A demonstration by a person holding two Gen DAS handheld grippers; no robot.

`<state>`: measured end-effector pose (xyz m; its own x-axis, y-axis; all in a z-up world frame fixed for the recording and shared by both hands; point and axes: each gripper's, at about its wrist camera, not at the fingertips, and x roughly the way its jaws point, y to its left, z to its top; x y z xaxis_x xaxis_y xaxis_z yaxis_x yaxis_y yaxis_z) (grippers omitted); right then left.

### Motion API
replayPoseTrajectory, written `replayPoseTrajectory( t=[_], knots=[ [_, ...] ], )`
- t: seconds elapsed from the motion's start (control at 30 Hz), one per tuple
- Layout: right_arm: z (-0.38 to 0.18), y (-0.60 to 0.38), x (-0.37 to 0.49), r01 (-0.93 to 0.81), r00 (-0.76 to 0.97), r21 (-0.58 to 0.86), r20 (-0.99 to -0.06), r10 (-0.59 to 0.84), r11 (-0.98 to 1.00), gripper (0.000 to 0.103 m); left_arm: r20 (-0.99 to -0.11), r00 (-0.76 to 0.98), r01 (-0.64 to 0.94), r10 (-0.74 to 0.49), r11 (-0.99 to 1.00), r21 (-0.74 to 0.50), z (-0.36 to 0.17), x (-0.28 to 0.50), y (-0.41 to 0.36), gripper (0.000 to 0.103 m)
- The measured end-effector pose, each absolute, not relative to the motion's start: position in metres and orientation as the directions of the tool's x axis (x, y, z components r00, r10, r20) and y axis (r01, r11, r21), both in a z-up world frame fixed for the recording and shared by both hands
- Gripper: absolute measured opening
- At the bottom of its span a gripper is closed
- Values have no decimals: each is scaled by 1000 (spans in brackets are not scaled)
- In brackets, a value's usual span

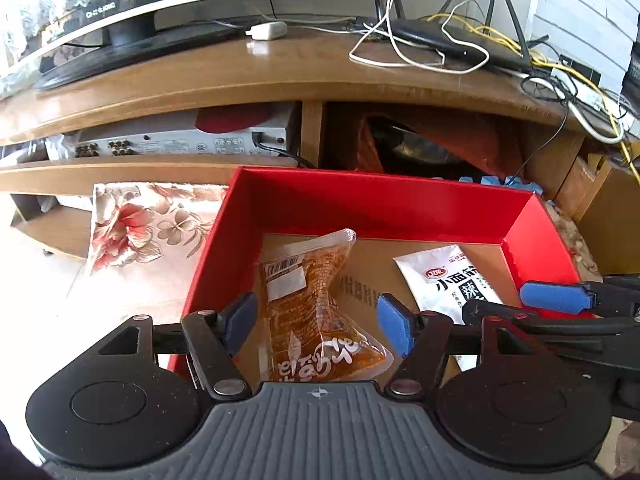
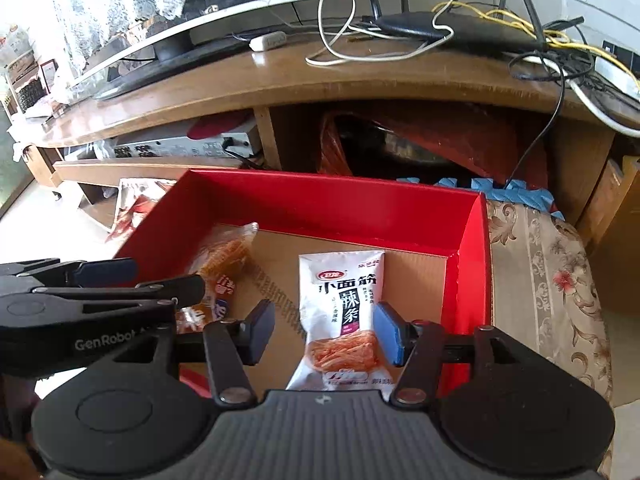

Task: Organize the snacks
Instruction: 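Open left gripper dropping orange bag while right gripper releases white bag into box, then move left tool to Kaprons wafer pack while right tool moves to clear-bagged white bun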

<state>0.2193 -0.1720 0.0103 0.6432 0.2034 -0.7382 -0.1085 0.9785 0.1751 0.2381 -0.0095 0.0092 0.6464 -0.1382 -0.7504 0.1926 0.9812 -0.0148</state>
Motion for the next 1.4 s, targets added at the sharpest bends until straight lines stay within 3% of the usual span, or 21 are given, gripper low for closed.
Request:
replayPoseTrajectory(
  t=[0.77,1.4],
  knots=[
    [26,-148,130,-181,599,181,-759,254,967,65,-802,570,193,-180,978,-83,10,172,37,81],
    [5,-166,103,-111,489,230,-834,255,967,65,-888,441,262,-130,965,-11,-39,187,32,86]
  ],
)
